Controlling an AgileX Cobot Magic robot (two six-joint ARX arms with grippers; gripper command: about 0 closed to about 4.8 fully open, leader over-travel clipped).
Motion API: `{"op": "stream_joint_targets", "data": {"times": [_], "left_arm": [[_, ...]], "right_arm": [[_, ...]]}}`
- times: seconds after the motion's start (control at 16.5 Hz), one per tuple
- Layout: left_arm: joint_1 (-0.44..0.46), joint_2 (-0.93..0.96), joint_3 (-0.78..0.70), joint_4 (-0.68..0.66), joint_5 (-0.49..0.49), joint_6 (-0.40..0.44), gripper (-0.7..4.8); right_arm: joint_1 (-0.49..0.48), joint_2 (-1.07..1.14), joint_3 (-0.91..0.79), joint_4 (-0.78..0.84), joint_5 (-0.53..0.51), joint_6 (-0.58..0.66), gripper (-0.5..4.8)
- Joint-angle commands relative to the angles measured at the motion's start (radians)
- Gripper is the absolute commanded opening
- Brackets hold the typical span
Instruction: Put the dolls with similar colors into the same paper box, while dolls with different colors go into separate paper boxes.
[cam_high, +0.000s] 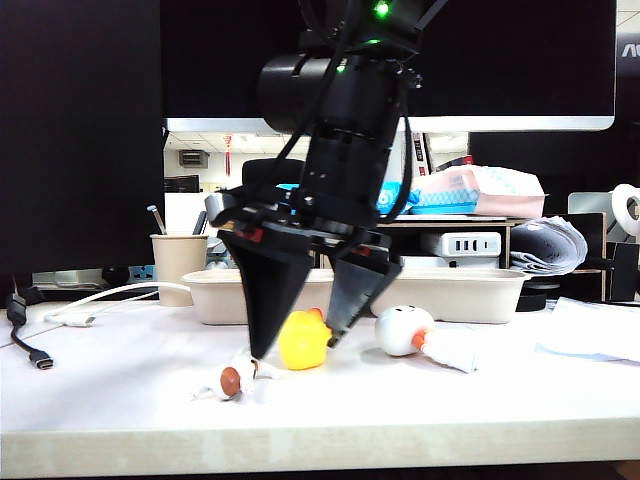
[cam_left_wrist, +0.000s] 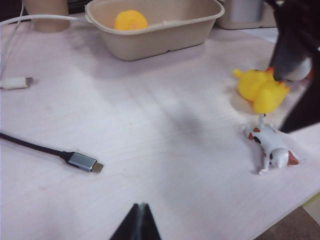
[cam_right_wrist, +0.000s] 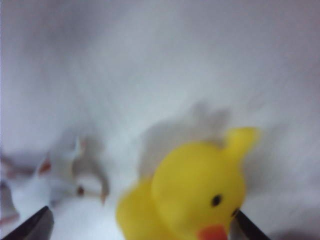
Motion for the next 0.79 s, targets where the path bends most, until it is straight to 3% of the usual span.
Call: {"op": "stream_joint_targets", "data": {"times": [0.06,0.48,0.61,0.79], "left_arm": [[0.001,0.001,0.000,0.012,0.003,0.003,-0.05],[0.001,0.001,0.000,0.012,0.003,0.004,-0.05],[0.001,0.000,0.000,0.012,0.003,0.003,-0.05],[0.001,0.000,0.000,0.012,0.003,0.003,-0.05]], "right_arm": [[0.002,-0.003,0.002,0.077,0.059,0.011,4.59],[-0.003,0.017,0.001,0.069,0.106,0.024,4.58],[-0.003,0.017,0.001,0.070,0.108,0.025,4.05],[-0.003,0.018,0.001,0.066,0.108,0.024,3.83]]}}
